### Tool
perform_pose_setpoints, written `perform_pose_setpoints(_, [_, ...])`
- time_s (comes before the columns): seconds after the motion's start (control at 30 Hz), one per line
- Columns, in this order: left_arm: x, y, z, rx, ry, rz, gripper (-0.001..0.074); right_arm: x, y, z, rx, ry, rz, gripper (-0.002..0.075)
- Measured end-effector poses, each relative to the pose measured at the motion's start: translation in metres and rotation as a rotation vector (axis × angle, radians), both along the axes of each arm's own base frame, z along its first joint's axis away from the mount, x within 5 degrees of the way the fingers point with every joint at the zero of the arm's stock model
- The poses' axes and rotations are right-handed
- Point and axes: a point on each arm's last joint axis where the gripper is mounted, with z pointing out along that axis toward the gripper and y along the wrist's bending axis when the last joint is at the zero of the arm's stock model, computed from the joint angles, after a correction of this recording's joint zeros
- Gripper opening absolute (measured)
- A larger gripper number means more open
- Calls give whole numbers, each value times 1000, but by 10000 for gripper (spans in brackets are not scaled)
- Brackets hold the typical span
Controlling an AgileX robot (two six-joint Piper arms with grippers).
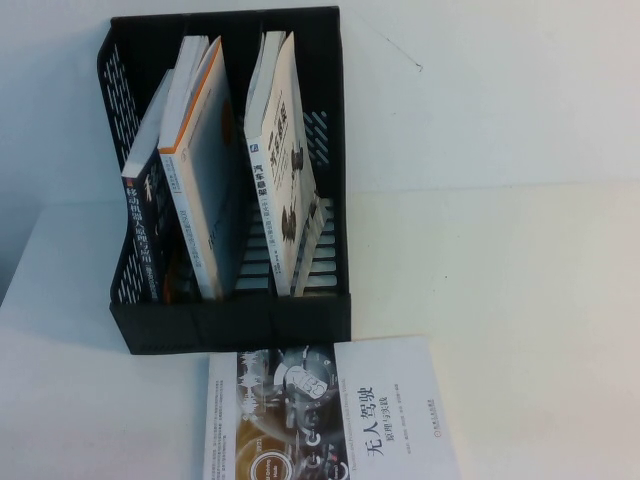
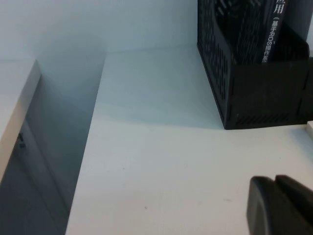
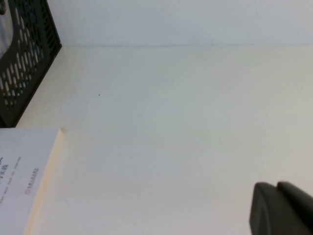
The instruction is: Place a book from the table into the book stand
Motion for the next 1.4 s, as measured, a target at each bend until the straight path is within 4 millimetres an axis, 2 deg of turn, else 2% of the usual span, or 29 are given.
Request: perform_pose_setpoints(1.4, [0, 0, 0, 44, 1, -12, -3, 0, 0, 0, 0, -1, 1, 8])
